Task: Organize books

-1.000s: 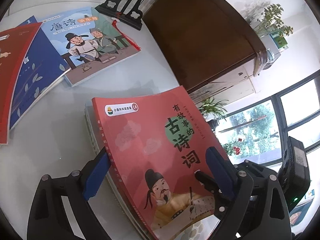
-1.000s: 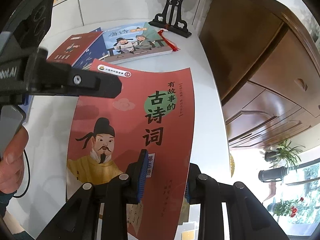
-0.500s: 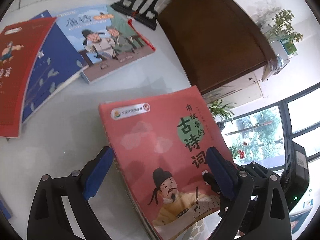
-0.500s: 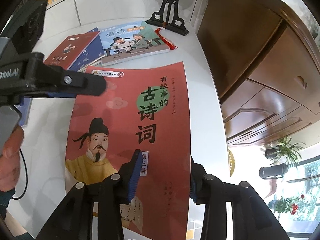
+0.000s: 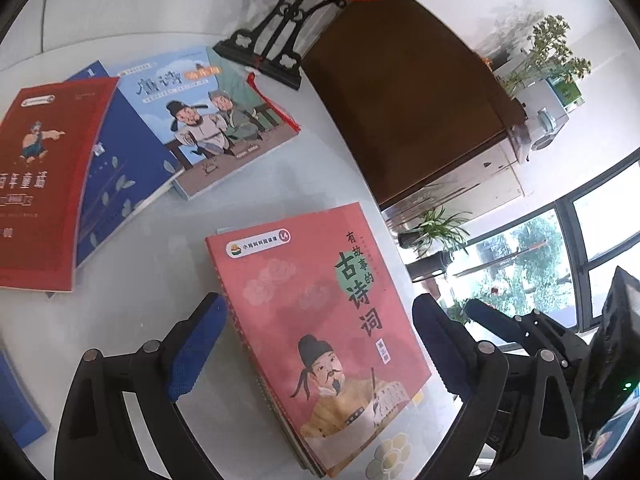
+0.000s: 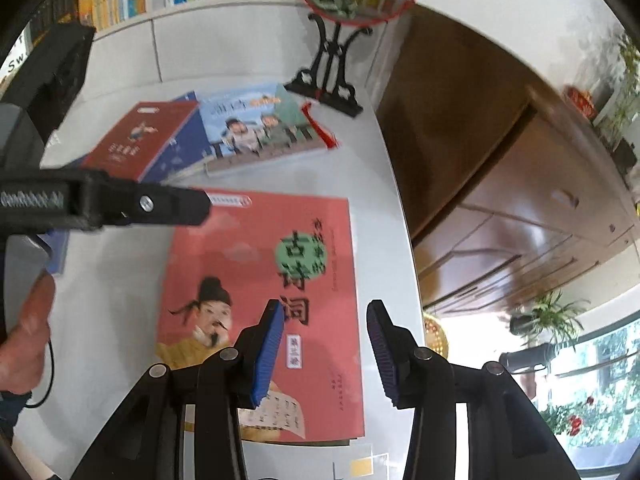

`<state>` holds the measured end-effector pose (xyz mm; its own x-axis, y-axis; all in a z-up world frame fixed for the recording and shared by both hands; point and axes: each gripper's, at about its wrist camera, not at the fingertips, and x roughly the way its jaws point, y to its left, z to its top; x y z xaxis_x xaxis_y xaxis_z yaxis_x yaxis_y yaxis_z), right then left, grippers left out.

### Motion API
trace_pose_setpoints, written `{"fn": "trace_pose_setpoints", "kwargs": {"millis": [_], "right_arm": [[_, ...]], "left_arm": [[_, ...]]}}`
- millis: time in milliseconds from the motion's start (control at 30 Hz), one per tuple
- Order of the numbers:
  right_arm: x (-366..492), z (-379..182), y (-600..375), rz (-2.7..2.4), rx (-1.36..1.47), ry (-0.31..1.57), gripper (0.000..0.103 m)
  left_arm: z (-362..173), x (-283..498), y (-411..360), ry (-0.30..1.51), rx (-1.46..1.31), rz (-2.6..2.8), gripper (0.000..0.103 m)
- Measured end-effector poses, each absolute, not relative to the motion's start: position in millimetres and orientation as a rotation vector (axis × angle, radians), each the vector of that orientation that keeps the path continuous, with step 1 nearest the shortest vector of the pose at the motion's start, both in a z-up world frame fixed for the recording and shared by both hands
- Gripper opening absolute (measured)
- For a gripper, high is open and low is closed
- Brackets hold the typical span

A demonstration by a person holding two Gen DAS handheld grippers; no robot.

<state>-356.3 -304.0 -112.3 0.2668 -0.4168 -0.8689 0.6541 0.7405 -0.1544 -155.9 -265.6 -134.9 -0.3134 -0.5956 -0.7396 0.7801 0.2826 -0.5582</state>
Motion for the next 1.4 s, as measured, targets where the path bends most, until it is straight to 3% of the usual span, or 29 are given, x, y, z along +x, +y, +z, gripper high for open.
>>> {"fn": "trace_pose_setpoints", "kwargs": {"millis": [800,1067,1333,1400], "right_arm": [[-177,-23,-158,-0.454,0.181,0.918,0.044],[-144,-13,-117,-0.489,0.164,0.915,0.055],[-119,4,-89,-0.583,0.130,0.811,0.082],[-114,7,-89,-0.632,0.110,0.804,0.083]], "left_arm": [[-23,-45,-57,1.004,0.202,-0.939,0.093],[-14,-27,4,0.970,0.197,-0.850,0.094],[-9,-11,28,0.835,0.322,-0.763,0.094],[-7,-6,30,0.816,0.306,-0.759,0.096]]}}
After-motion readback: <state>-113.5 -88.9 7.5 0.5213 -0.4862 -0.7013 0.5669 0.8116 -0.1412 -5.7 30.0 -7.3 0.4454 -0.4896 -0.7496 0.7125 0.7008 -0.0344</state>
